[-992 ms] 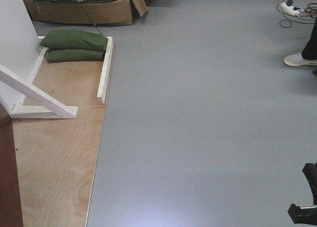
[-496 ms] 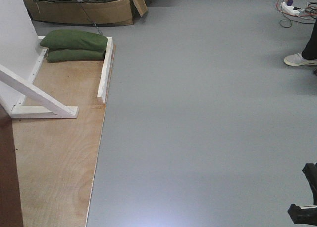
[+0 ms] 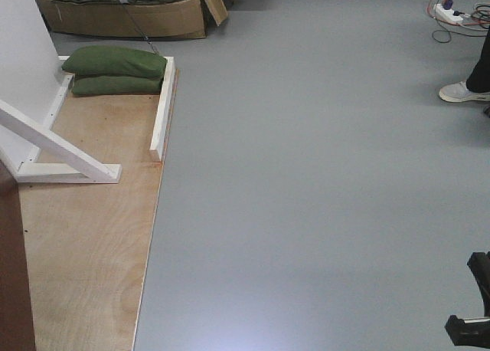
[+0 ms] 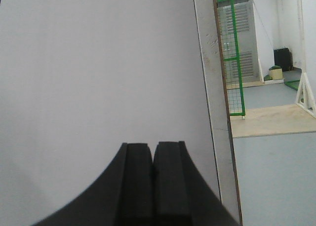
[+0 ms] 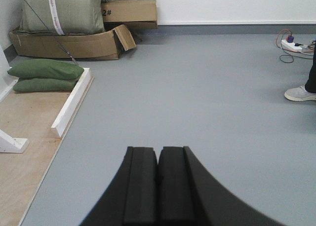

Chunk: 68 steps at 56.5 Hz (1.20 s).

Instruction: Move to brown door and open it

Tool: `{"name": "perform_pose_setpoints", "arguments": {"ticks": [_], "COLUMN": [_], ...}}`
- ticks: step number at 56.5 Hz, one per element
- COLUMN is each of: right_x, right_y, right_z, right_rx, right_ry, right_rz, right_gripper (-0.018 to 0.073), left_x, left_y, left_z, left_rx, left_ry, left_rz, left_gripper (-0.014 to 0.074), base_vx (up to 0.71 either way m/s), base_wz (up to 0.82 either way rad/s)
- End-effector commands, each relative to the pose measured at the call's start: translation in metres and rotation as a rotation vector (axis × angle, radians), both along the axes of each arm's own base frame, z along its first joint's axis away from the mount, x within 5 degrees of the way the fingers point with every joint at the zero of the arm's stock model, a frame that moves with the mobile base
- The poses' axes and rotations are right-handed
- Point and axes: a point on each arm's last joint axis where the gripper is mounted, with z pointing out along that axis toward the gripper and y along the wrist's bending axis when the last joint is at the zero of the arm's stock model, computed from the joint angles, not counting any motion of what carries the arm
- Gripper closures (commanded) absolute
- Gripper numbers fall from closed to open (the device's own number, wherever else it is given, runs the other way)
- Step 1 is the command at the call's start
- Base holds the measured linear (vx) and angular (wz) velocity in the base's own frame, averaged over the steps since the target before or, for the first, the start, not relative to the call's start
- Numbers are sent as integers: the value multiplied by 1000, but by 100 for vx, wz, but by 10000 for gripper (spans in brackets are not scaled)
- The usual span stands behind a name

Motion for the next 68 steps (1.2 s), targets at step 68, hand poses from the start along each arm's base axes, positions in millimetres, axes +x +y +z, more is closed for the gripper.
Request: {"name": "perform_pose_setpoints", "arguments": {"ticks": [68], "right_x": [2], "right_y": [0], "right_z": [6], "right_rx": [-6], "right_ry": [-78], "right_rz": [-4], "right_gripper": [559], "left_x": [22], "left_y": [16], "left_z": [9], "left_rx": [106], "left_ry": [-6], "left_rz": [98], "left_gripper": [561], "base_vx": [0], "base_wz": [0]}}
